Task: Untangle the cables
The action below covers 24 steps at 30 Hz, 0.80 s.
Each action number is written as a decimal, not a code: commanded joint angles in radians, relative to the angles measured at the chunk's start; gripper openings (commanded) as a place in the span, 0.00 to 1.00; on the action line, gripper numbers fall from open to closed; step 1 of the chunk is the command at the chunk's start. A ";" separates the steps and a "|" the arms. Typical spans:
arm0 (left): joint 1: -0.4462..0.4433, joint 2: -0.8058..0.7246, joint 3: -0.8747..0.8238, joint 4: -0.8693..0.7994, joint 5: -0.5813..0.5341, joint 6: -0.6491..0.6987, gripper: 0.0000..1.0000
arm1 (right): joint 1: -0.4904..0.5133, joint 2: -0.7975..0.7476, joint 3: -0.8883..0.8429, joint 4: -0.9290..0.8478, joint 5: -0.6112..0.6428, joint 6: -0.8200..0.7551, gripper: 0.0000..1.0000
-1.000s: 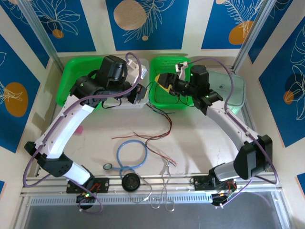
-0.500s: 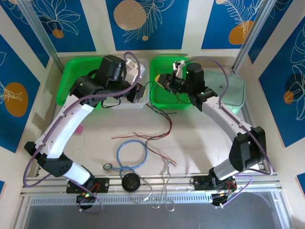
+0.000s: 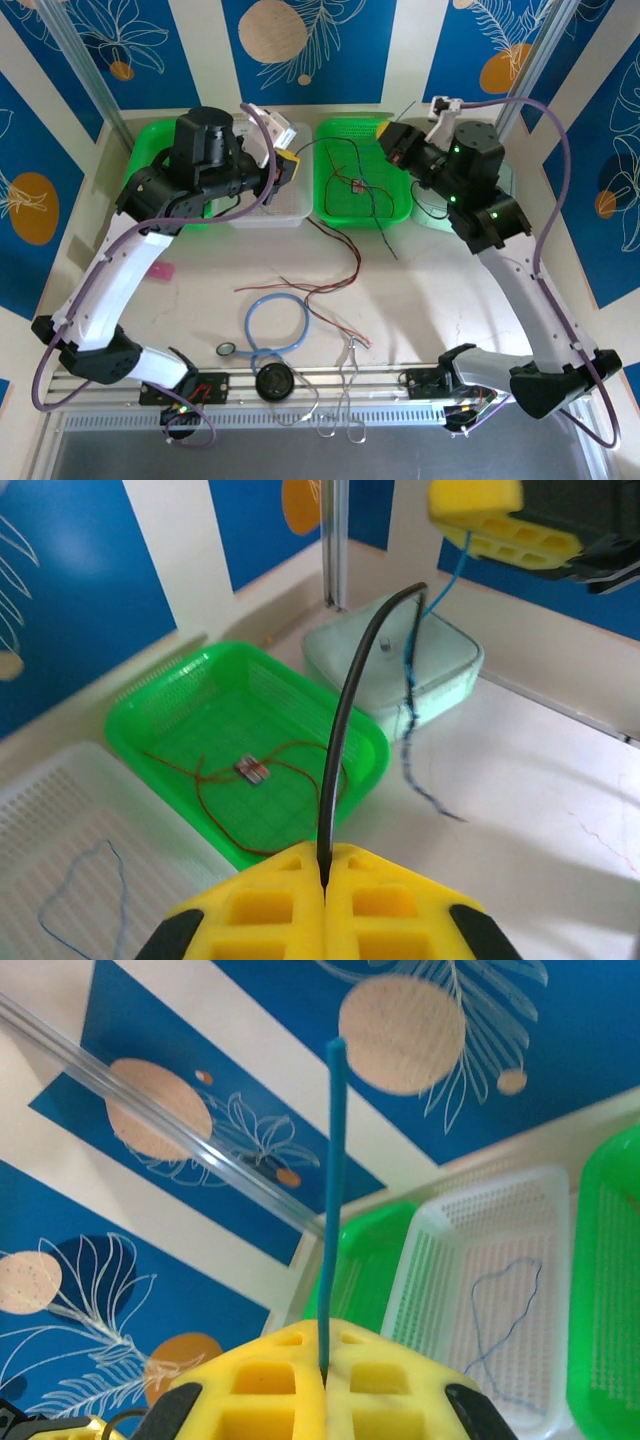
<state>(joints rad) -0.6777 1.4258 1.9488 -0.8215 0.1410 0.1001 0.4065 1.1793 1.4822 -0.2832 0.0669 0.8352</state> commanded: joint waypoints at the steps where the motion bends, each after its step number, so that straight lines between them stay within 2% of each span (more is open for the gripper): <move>1: 0.009 -0.017 0.026 0.108 -0.076 0.107 0.00 | 0.001 -0.001 0.041 -0.061 0.110 -0.075 0.00; 8: 0.010 -0.066 -0.080 0.282 -0.322 0.179 0.00 | 0.013 0.002 0.066 -0.010 0.210 -0.103 0.00; 11: 0.019 -0.081 -0.108 0.307 -0.394 0.188 0.00 | 0.020 0.008 0.081 -0.008 0.273 -0.112 0.00; 15: 0.054 -0.108 -0.153 0.323 -0.405 0.156 0.00 | 0.022 0.000 0.072 0.012 0.338 -0.110 0.00; 20: 0.170 -0.152 -0.212 0.334 -0.370 -0.017 0.00 | 0.020 -0.010 0.069 0.001 0.417 -0.108 0.00; 24: 0.241 -0.174 -0.237 0.322 -0.322 -0.092 0.00 | 0.017 -0.022 0.055 0.003 0.483 -0.126 0.00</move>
<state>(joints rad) -0.4797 1.2934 1.7199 -0.5308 -0.1856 0.1040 0.4278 1.1873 1.5249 -0.3012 0.4252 0.7395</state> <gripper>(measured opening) 0.049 0.049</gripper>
